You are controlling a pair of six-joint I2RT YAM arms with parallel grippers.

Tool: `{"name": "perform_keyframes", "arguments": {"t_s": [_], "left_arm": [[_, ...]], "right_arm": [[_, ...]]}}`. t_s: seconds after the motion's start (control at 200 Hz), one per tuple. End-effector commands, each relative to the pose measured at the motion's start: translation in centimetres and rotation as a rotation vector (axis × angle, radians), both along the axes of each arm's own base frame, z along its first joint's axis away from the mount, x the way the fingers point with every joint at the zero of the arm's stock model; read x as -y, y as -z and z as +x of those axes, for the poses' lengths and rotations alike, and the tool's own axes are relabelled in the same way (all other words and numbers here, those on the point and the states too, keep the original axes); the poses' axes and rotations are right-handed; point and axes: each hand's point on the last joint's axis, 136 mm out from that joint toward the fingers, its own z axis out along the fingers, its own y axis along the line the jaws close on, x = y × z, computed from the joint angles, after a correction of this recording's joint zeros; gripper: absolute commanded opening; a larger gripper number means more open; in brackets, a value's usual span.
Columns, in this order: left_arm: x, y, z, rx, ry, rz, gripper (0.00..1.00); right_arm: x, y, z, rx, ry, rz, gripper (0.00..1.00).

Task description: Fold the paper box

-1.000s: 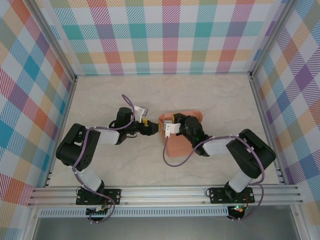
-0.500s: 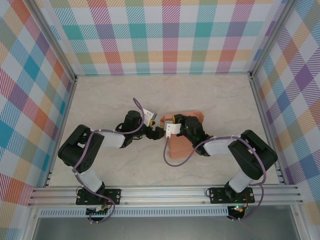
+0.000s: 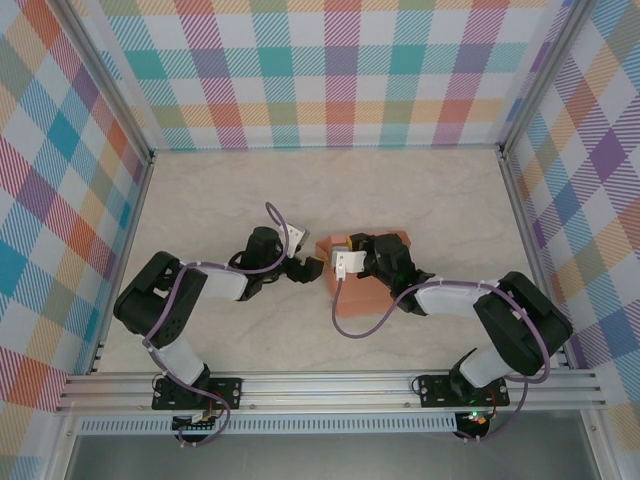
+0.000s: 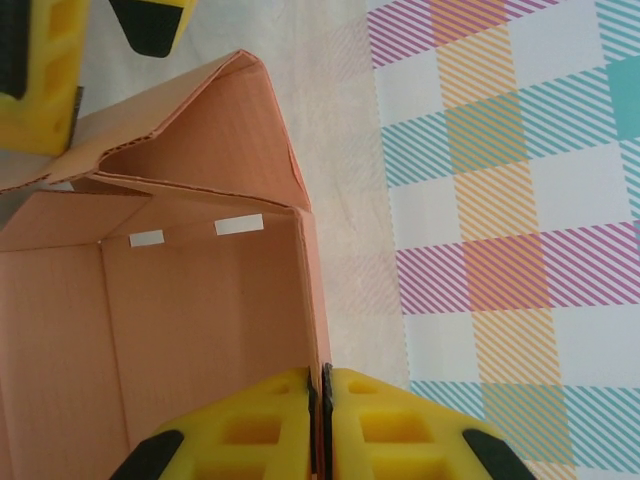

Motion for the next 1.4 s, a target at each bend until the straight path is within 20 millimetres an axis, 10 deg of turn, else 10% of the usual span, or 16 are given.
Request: {"name": "perform_keyframes", "arguments": {"t_s": [0.0, 0.805, 0.98, 1.4], "left_arm": [[0.5, -2.4, 1.9, 0.097, -0.008, -0.044, 0.88], [3.8, -2.4, 0.2, 0.076, 0.071, -0.137, 0.80], [4.7, -1.7, 0.0, 0.072, 0.075, -0.136, 0.55], [6.2, -3.4, -1.4, 0.117, 0.169, -0.176, 0.58]], "right_arm": [[-0.2, 2.3, -1.1, -0.092, -0.033, -0.017, 0.11], [-0.6, 1.5, 0.2, -0.083, 0.017, 0.030, 0.11], [-1.0, 1.3, 0.1, -0.081, 0.007, 0.035, 0.11], [-1.5, 0.8, 0.1, -0.065, 0.021, 0.040, 0.10]]}}
